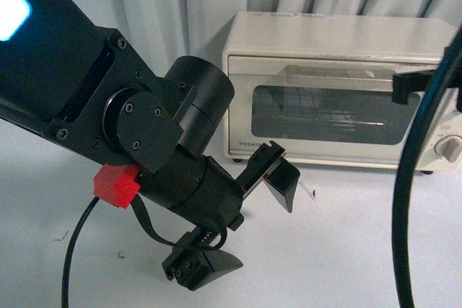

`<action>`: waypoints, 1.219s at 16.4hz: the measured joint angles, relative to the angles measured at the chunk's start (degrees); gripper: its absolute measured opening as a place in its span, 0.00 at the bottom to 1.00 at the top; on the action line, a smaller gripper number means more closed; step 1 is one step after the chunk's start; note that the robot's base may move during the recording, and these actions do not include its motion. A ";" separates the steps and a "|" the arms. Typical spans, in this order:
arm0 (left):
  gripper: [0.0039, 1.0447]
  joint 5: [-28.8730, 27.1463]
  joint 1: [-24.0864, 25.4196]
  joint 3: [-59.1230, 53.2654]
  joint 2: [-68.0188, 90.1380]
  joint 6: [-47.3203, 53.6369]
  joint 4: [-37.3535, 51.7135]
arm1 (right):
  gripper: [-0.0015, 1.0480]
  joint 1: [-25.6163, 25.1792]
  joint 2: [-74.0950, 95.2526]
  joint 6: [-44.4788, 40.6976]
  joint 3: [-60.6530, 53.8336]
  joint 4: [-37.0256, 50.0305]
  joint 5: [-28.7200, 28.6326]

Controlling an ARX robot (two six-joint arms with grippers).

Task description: Open oven

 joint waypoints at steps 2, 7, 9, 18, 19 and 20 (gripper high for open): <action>0.94 0.00 0.00 0.00 0.00 0.00 -0.02 | 0.02 0.31 3.08 -0.90 3.69 -1.49 0.04; 0.94 0.00 0.00 0.00 0.00 0.00 0.00 | 0.02 0.24 9.57 -1.33 11.54 -4.74 -0.07; 0.94 0.00 0.00 0.00 0.00 0.00 -0.04 | 0.02 0.28 11.74 -1.55 13.31 -5.73 -0.31; 0.94 0.00 0.00 0.00 -0.02 0.00 -0.02 | 0.02 0.28 16.81 -3.58 19.58 -8.50 -0.90; 0.94 0.02 0.00 0.00 0.00 0.00 -0.02 | 0.02 0.24 17.29 -3.74 19.65 -9.11 -0.98; 0.94 0.02 0.00 0.00 0.00 0.00 -0.02 | 0.02 0.20 17.84 -3.89 19.65 -9.14 -1.22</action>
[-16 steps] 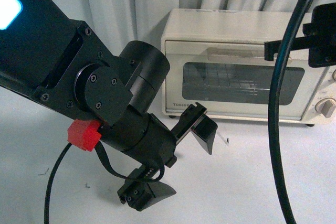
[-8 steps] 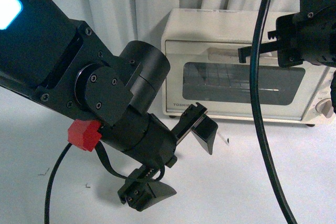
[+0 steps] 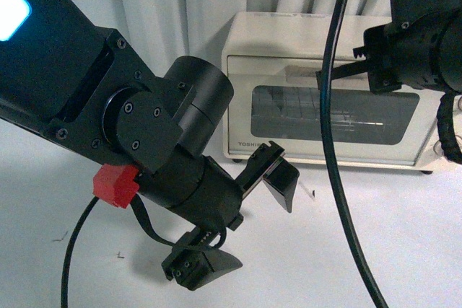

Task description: Open oven

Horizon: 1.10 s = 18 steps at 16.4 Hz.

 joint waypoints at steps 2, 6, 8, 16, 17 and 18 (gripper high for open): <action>0.94 -0.02 0.00 0.00 -0.02 0.00 0.00 | 0.02 -0.31 0.33 0.00 0.20 -0.39 -0.37; 0.94 -0.02 0.00 0.00 -0.02 0.00 0.00 | 0.02 -1.53 1.84 -0.04 1.25 -0.44 -0.61; 0.94 0.00 0.00 0.00 -0.02 0.00 0.00 | 0.02 -2.32 2.32 -0.13 1.27 -0.57 -0.94; 0.94 -0.04 0.00 0.00 -0.02 0.00 0.00 | 0.02 -2.60 4.09 -0.28 2.62 -0.44 -2.95; 0.94 -0.02 0.00 0.00 -0.02 0.00 0.00 | 0.02 -2.60 4.22 -0.28 2.69 -0.42 -3.19; 0.94 -0.02 0.00 0.00 -0.02 0.00 0.00 | 0.02 -2.62 4.46 -0.28 2.73 -0.20 -3.32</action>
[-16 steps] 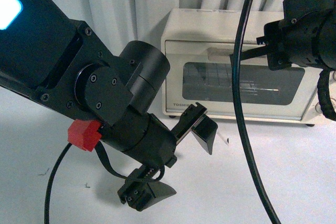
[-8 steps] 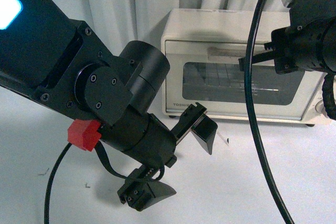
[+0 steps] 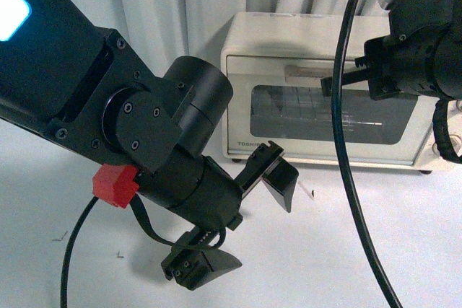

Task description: Open oven

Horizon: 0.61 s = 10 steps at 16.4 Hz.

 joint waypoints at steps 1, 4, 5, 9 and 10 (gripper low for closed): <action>0.94 -0.04 0.00 0.00 0.00 0.00 0.00 | 0.02 0.02 0.13 0.02 0.00 0.20 0.00; 0.94 -0.04 0.00 0.00 0.00 0.00 0.02 | 0.02 0.02 0.37 0.57 -0.02 0.72 -0.09; 0.94 -0.04 0.00 0.00 0.00 0.00 0.00 | 0.02 0.04 0.39 1.31 -0.28 1.25 -0.09; 0.94 -0.02 0.00 0.00 0.00 0.00 0.00 | 0.02 0.57 0.42 4.92 -2.16 4.28 0.13; 0.94 -0.02 0.00 0.00 0.00 0.00 0.00 | 0.02 1.40 0.17 8.17 -4.63 7.21 1.57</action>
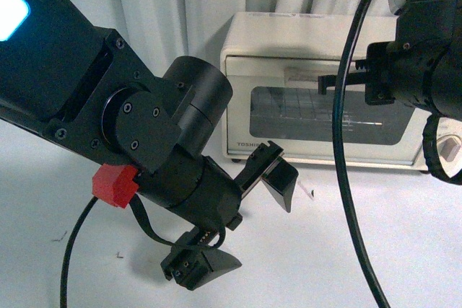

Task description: Open oven

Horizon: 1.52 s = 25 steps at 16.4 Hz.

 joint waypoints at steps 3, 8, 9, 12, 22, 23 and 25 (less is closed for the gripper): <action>0.94 0.00 0.00 0.00 0.00 0.00 -0.02 | 0.02 1.01 -0.74 1.84 -2.36 1.92 1.68; 0.94 0.00 0.00 0.00 0.00 0.00 0.00 | 0.02 2.56 -1.57 2.36 -5.68 4.66 4.48; 0.94 -0.04 0.00 0.00 0.00 0.00 0.00 | 0.02 2.84 -1.64 2.29 -6.19 5.14 4.96; 0.94 -0.02 0.00 0.00 0.02 0.00 0.00 | 0.02 3.89 -2.08 2.29 -7.54 5.84 6.67; 0.94 -0.07 0.00 0.00 0.00 0.00 0.02 | 0.02 7.78 -4.46 5.33 -15.12 7.50 11.54; 0.94 -0.07 0.00 0.00 0.00 0.00 0.02 | 0.02 8.20 -4.79 5.38 -15.96 7.67 11.82; 0.94 -0.07 0.00 0.00 0.00 0.00 0.04 | 0.02 8.85 -6.10 5.40 -18.80 7.72 11.93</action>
